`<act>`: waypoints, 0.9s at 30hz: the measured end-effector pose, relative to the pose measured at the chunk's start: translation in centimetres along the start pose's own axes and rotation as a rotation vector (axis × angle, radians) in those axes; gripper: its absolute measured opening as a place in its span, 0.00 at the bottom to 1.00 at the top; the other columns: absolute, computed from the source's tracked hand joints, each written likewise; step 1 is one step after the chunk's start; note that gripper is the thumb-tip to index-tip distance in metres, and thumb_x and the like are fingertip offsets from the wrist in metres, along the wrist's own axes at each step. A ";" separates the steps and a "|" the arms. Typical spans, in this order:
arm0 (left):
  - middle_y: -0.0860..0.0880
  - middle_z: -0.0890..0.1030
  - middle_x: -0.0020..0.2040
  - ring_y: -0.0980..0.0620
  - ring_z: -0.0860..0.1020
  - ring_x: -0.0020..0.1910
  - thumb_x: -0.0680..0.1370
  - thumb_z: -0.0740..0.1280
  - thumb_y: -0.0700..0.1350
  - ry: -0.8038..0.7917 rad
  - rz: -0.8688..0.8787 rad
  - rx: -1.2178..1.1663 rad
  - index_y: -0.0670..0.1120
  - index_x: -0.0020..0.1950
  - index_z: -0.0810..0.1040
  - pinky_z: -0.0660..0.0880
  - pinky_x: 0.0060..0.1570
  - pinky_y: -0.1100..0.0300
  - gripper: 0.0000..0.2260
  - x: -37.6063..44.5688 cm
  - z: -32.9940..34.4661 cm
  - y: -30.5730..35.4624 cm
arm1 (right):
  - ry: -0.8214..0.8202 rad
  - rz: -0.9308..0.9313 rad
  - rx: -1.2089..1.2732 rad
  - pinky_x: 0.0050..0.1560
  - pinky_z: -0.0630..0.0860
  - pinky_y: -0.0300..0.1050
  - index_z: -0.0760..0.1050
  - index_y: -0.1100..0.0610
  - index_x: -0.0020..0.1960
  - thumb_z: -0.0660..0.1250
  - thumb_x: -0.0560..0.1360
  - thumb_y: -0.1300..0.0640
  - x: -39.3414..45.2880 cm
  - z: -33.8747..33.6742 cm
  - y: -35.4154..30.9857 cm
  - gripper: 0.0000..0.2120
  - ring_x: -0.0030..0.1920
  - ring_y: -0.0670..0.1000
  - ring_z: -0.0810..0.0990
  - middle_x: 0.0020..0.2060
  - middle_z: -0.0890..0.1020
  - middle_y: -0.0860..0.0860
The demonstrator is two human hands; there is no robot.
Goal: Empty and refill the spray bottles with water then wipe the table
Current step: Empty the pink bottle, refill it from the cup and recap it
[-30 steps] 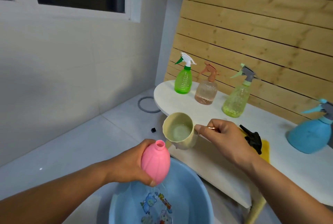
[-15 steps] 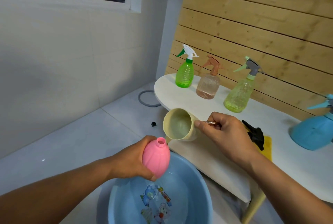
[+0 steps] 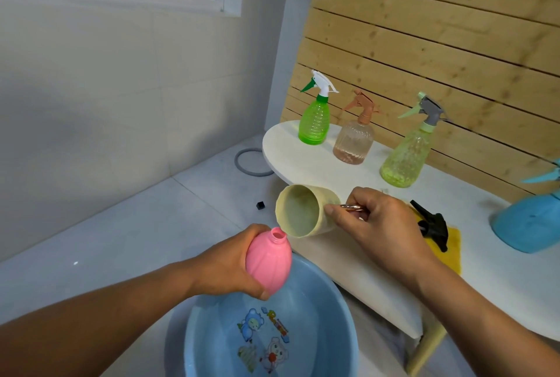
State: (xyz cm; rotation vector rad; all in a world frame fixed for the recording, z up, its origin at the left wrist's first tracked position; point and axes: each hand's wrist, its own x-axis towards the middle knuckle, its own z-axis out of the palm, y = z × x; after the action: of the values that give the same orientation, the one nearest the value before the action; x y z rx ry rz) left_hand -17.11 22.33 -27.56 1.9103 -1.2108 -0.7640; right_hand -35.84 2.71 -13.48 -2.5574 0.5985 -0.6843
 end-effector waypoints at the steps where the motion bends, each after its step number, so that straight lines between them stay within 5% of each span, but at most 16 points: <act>1: 0.65 0.74 0.64 0.56 0.77 0.63 0.60 0.86 0.59 0.001 0.000 0.002 0.72 0.70 0.62 0.84 0.55 0.56 0.46 0.0 0.0 0.0 | 0.007 -0.006 -0.005 0.32 0.65 0.46 0.69 0.50 0.32 0.71 0.74 0.40 0.0 0.0 0.0 0.20 0.34 0.45 0.72 0.30 0.75 0.43; 17: 0.65 0.74 0.64 0.56 0.78 0.62 0.60 0.86 0.59 0.011 0.001 0.022 0.73 0.69 0.62 0.84 0.54 0.54 0.46 0.0 0.2 0.2 | 0.041 -0.089 -0.128 0.36 0.72 0.52 0.69 0.50 0.34 0.71 0.75 0.42 -0.2 -0.3 -0.8 0.19 0.35 0.51 0.74 0.32 0.75 0.48; 27: 0.66 0.73 0.64 0.56 0.77 0.62 0.60 0.86 0.59 0.011 0.011 0.030 0.72 0.70 0.62 0.84 0.53 0.55 0.46 -0.1 0.2 0.2 | 0.082 -0.132 -0.203 0.33 0.69 0.47 0.71 0.51 0.35 0.69 0.76 0.41 -0.3 -0.5 -1.1 0.18 0.35 0.49 0.73 0.32 0.74 0.47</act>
State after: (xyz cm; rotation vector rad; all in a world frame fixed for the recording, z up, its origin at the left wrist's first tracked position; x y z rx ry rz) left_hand -17.38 22.29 -27.52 1.9287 -1.2312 -0.7322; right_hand -36.06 3.64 -12.70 -2.7883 0.5555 -0.8147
